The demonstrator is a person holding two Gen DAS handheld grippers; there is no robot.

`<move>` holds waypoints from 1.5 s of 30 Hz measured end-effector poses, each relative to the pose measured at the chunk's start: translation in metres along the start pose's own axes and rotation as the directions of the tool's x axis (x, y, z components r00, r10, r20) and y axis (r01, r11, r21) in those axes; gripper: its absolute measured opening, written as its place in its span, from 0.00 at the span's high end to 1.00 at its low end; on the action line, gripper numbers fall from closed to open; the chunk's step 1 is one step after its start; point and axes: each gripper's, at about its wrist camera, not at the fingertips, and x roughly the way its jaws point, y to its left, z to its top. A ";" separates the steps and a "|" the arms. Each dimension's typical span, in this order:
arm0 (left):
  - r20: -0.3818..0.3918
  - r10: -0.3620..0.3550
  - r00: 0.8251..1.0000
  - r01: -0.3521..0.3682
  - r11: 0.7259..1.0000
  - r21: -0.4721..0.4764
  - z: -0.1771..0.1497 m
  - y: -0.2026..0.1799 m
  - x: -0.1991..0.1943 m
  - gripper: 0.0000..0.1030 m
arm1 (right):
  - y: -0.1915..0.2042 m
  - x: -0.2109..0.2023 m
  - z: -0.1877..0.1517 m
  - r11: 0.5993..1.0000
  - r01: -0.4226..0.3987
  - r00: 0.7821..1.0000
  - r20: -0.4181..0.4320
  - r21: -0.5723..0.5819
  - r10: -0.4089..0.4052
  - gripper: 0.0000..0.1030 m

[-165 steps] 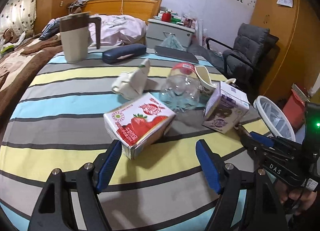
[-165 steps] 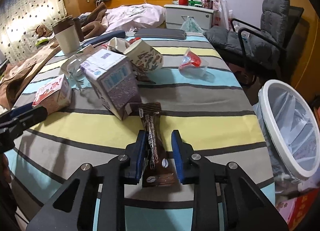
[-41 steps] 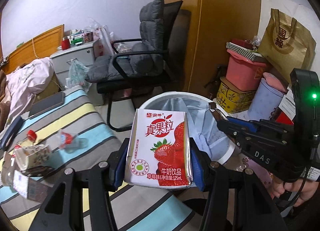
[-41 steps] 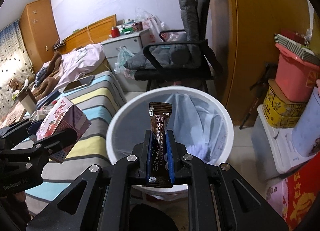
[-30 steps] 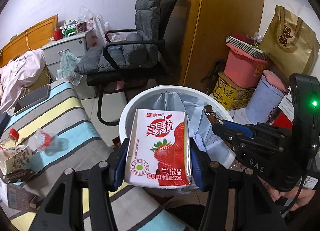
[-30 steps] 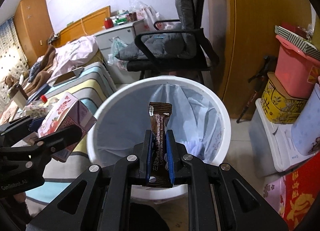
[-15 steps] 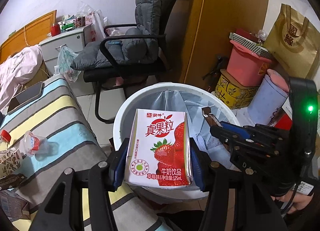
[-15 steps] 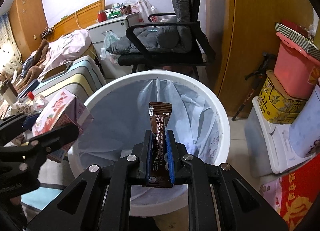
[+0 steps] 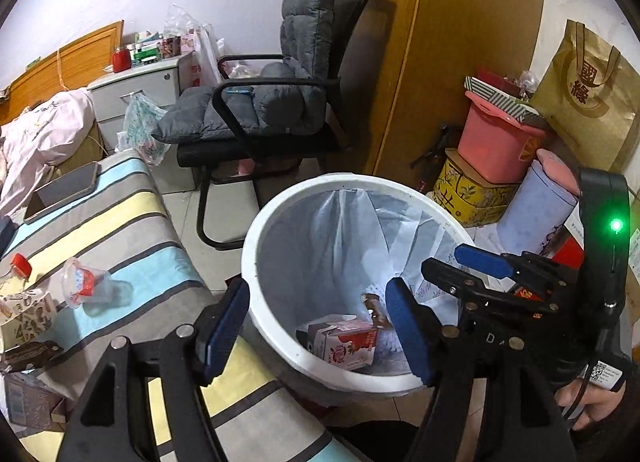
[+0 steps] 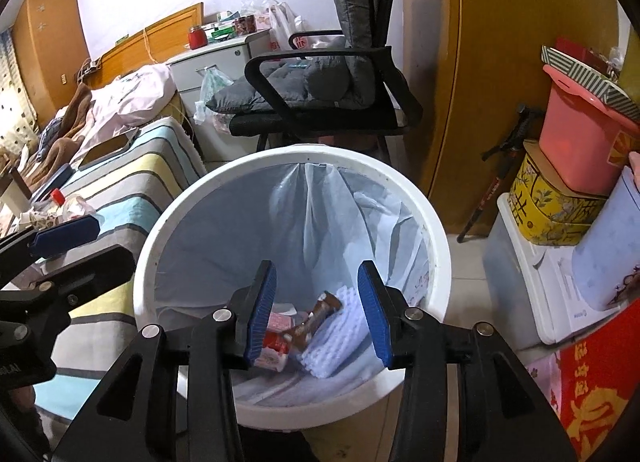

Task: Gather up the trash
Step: 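Open the left gripper over the bin while the right gripper releases the wrapper, then move both grippers back over the table toward the remaining trash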

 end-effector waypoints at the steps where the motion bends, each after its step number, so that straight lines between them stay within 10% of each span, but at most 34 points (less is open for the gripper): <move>1: 0.006 0.006 1.000 -0.006 1.000 0.003 -0.001 0.001 -0.003 0.30 | 0.000 -0.001 0.000 1.000 -0.003 1.000 0.003 0.001 0.003 0.56; 24: 0.132 0.157 0.979 -0.140 0.982 -0.126 -0.036 0.062 -0.094 0.27 | 0.050 -0.028 -0.004 0.991 -0.123 0.988 0.089 -0.058 0.128 0.48; 45: 0.141 0.366 0.920 -0.304 0.894 -0.330 -0.098 0.154 -0.164 0.25 | 0.135 -0.026 -0.018 0.927 -0.297 0.948 0.046 -0.231 0.315 0.45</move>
